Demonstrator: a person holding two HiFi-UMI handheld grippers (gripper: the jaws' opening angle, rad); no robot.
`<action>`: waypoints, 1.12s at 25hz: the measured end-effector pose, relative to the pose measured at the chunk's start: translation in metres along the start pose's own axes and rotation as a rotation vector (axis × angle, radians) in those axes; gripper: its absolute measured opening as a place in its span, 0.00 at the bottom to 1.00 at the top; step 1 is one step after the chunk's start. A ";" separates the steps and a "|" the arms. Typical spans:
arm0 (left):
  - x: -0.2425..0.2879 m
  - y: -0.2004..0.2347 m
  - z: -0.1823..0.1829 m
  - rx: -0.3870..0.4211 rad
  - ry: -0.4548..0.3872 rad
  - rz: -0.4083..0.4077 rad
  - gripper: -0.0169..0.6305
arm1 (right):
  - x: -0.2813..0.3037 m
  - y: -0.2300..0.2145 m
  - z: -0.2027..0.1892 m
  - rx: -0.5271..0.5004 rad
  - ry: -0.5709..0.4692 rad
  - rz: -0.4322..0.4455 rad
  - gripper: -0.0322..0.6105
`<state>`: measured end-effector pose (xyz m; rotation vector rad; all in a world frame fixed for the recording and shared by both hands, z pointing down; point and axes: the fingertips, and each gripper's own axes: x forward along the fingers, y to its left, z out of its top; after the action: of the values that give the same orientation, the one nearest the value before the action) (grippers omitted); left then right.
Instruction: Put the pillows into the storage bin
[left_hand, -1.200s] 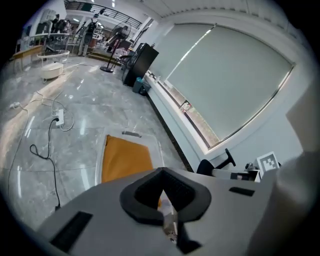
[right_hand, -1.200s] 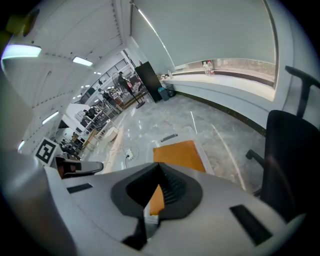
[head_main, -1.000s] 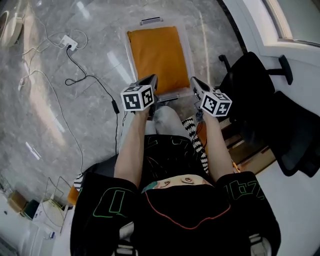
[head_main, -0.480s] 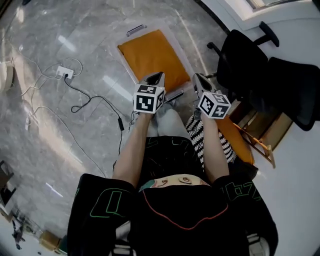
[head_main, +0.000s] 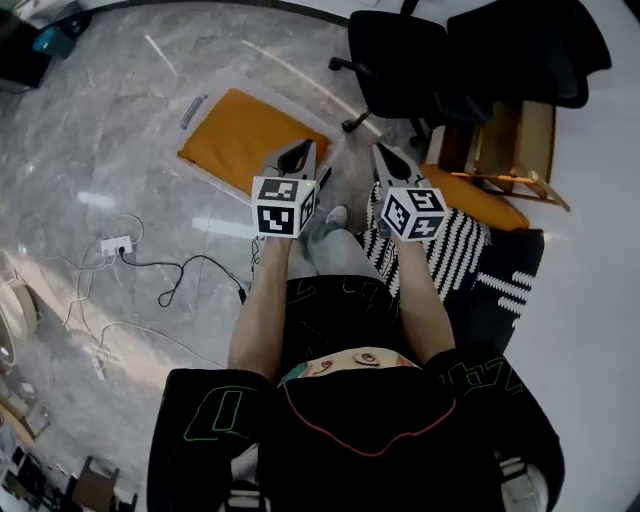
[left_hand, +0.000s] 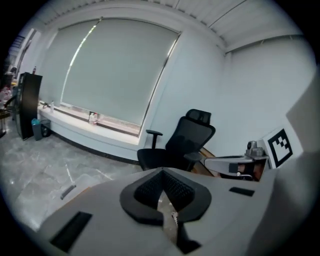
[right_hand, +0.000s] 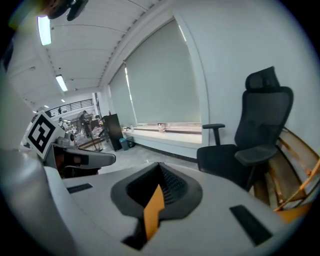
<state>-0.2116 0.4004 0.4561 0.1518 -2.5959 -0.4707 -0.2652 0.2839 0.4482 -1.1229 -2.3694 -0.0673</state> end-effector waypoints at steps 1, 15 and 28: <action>0.006 -0.015 0.004 0.021 -0.007 -0.030 0.02 | -0.015 -0.011 0.001 0.001 -0.015 -0.042 0.05; 0.073 -0.297 -0.034 0.316 0.067 -0.483 0.02 | -0.297 -0.183 -0.066 0.221 -0.211 -0.707 0.05; -0.011 -0.581 -0.148 0.535 0.149 -0.912 0.02 | -0.595 -0.200 -0.193 0.390 -0.314 -1.149 0.05</action>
<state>-0.1176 -0.1851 0.3655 1.5077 -2.3088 -0.0262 -0.0165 -0.3195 0.3708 0.5129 -2.8053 0.1799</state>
